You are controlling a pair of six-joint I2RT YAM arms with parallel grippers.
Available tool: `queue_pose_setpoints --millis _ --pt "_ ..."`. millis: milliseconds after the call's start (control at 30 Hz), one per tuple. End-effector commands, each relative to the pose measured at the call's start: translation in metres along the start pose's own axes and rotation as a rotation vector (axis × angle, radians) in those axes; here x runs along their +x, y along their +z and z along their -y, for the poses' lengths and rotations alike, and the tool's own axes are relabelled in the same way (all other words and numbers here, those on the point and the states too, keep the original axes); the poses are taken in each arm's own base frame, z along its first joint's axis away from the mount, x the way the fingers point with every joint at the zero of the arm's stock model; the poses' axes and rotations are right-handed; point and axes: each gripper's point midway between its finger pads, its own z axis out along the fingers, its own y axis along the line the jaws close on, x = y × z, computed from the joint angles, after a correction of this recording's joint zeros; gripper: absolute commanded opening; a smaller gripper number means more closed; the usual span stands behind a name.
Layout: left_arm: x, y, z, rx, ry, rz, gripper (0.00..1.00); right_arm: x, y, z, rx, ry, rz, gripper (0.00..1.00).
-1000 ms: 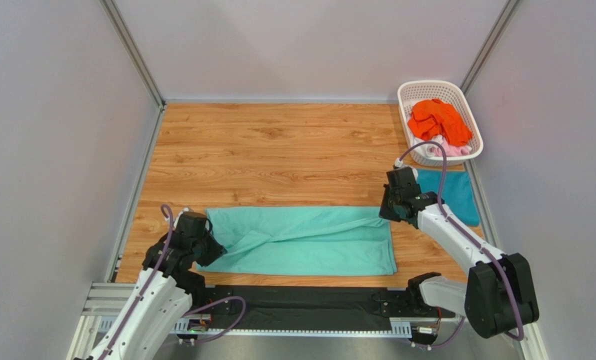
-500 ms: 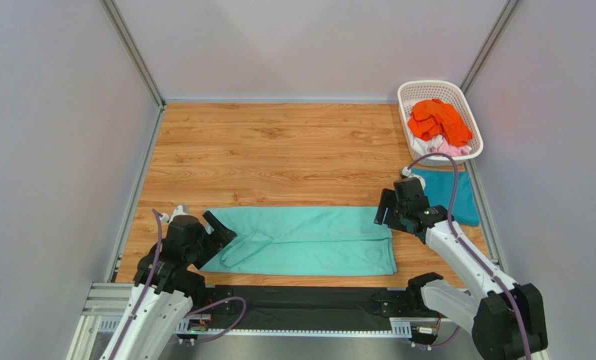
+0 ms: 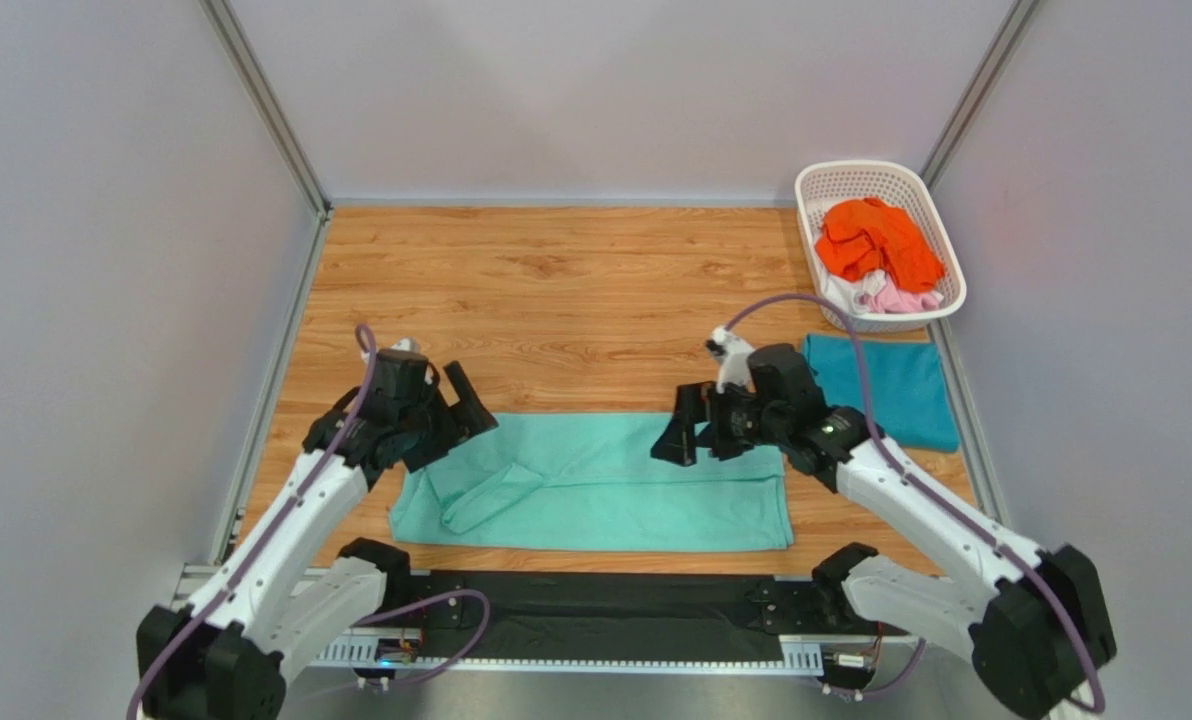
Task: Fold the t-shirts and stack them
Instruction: Fold the tshirt
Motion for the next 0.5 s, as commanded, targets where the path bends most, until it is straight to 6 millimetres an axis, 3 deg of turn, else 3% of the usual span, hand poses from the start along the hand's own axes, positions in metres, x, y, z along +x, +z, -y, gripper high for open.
queue_pose_setpoints --millis 0,33,67,133,167,233,267,300,367,467 --pt "-0.033 0.013 0.029 0.052 0.076 0.052 1.00 -0.013 0.019 -0.085 -0.303 -0.249 -0.012 1.00" --pt "-0.034 0.018 0.027 0.033 0.077 0.045 1.00 -0.017 0.023 -0.100 -0.335 -0.321 -0.002 1.00" --pt "-0.038 0.021 0.021 0.006 0.056 0.036 1.00 -0.006 0.032 -0.115 -0.369 -0.374 -0.036 1.00" --pt "-0.037 0.032 0.008 -0.043 0.036 0.009 1.00 0.003 0.060 -0.122 -0.368 -0.409 -0.096 1.00" --pt "-0.039 0.037 -0.005 -0.082 0.015 0.016 1.00 0.004 0.065 -0.142 -0.411 -0.467 -0.101 1.00" --pt "-0.040 0.043 -0.018 -0.120 0.010 0.025 1.00 0.018 0.094 -0.147 -0.415 -0.495 -0.174 1.00" --pt "-0.039 0.048 -0.028 -0.138 -0.007 0.023 1.00 0.015 0.099 -0.167 -0.452 -0.539 -0.166 1.00" --pt "-0.035 0.051 -0.028 -0.119 0.000 -0.001 1.00 0.028 0.119 -0.163 -0.440 -0.543 -0.219 1.00" --pt "-0.032 0.059 -0.032 -0.102 -0.014 -0.003 1.00 0.029 0.133 -0.183 -0.480 -0.577 -0.227 1.00" --pt "-0.025 0.071 -0.030 -0.054 -0.020 -0.029 1.00 0.045 0.158 -0.190 -0.521 -0.589 -0.276 1.00"
